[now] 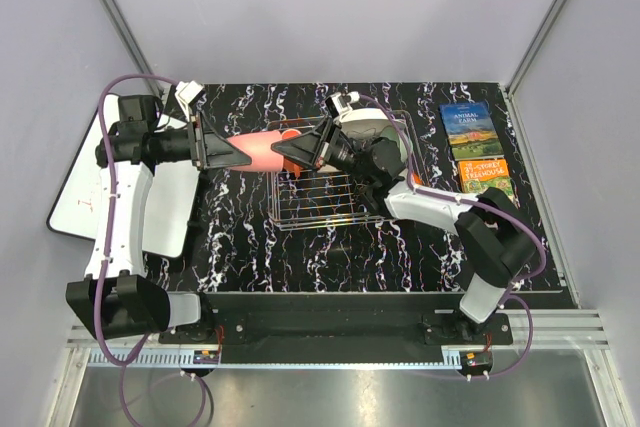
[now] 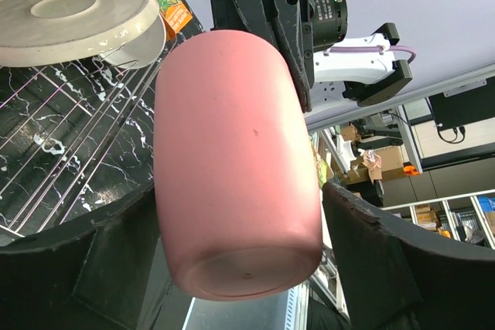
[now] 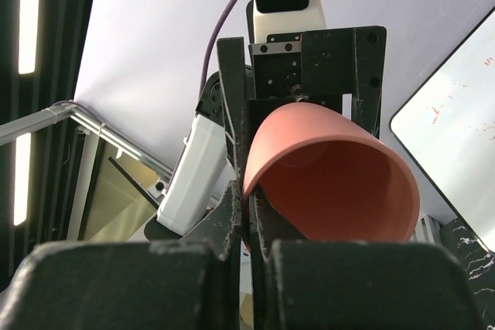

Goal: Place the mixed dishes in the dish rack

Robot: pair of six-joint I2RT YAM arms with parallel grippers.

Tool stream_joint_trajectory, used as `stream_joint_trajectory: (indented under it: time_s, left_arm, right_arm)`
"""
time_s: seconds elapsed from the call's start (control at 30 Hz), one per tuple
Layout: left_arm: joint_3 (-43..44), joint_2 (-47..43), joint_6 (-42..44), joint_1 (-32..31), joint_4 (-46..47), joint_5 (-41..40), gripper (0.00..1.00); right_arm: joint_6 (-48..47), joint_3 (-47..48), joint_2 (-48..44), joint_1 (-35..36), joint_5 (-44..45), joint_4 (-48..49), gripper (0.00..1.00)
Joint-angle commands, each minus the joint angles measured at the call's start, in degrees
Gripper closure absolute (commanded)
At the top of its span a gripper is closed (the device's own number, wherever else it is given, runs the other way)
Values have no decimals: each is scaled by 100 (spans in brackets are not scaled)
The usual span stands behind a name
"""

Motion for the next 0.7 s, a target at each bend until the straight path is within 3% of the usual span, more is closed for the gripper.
stream_joint_trajectory:
  time_s: [0.0, 0.17, 0.2, 0.3, 0.33, 0.4, 0.47, 0.5, 0.57, 0.6, 0.67]
  left_arm:
    - [122, -52, 76, -30, 130, 67, 25]
    - [166, -26, 41, -48, 157, 85, 62]
    - [166, -26, 50, -48, 166, 67, 76]
    - [175, -8, 68, -48, 183, 15, 97]
    - [175, -8, 68, -56, 183, -20, 100]
    - [192, -25, 77, -48, 218, -99, 100]
    - [219, -86, 94, -39, 227, -187, 100]
    - [227, -122, 120, -39, 210, -336, 100]
    - [289, -192, 312, -39, 114, -512, 100]
    - [333, -192, 470, -39, -183, -800, 100]
    - [596, -35, 1205, -179, -701, -1466, 100]
  right_arm:
    - [71, 4, 12, 92, 76, 408, 100]
    - [62, 119, 100, 154, -12, 259, 100]
    - [36, 84, 108, 163, -21, 223, 100]
    - [-60, -56, -5, 163, -65, 57, 100]
    - [-122, -83, -102, 163, -91, -153, 100]
    - [-376, -153, -234, 171, -187, -426, 78]
    - [-726, -267, -523, 119, -311, -935, 63]
    - [-859, -459, -655, 93, -320, -1329, 48]
    - [-1219, -706, -1120, -65, -276, -1735, 9]
    - [-1352, -942, -1296, -127, -258, -2146, 1]
    - [-1754, -1250, -1858, -346, -188, -2587, 0]
